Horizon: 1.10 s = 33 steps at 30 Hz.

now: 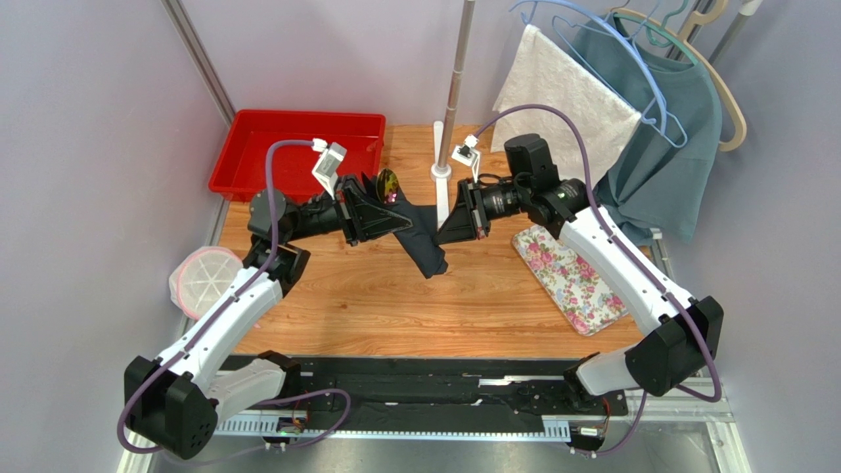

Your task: Place the utensils on the paper napkin and roll it up

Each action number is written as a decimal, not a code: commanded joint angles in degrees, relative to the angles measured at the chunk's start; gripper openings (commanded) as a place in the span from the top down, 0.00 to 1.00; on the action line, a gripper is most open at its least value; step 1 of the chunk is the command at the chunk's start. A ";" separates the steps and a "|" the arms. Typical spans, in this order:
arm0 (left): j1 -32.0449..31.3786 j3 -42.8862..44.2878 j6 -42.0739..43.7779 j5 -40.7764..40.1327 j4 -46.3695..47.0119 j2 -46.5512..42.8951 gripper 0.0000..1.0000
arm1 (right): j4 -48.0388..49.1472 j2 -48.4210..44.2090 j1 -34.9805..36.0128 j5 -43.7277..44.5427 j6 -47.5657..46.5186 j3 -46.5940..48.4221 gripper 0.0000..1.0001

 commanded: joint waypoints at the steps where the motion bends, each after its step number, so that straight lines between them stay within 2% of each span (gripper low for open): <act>1: 0.00 3.74 -1.18 -0.59 4.35 -0.61 1.00 | 2.77 -0.11 1.77 -0.64 1.18 -1.41 1.00; 4: 0.00 3.47 -0.92 -0.68 3.82 -0.61 1.00 | 2.07 -0.46 2.03 -0.12 1.19 -1.41 1.00; 7: 0.00 3.03 -0.31 -1.12 2.33 -0.70 1.00 | -2.93 -0.20 0.28 2.17 -1.71 1.83 0.90; 8: 0.00 2.86 -0.04 -1.38 1.80 -0.79 1.00 | -3.73 -0.20 -1.38 2.52 -1.63 2.62 0.83; 13: 0.09 1.45 0.66 -4.19 -1.97 -0.27 1.00 | -8.21 -1.42 -5.52 5.60 -2.59 8.15 0.76; 19: 0.70 1.19 1.02 -6.21 -4.18 0.96 1.00 | -7.26 -7.65 -6.14 11.13 -3.03 9.66 0.58; 22: 0.96 1.27 0.75 -6.74 -4.62 1.75 1.00 | -5.59 -9.42 -5.44 12.27 -1.80 9.14 0.54; 28: 1.23 1.89 0.84 -6.66 -5.32 2.11 1.00 | -5.77 -10.66 0.89 18.87 -4.44 7.99 0.47; 31: 1.23 1.89 0.14 -5.26 -3.58 1.85 1.00 | -4.89 -10.04 2.82 19.84 -4.53 7.12 0.42; 33: 1.23 1.98 -0.47 -4.72 -2.78 1.67 1.00 | -4.36 -9.17 4.31 20.71 -4.79 6.59 0.34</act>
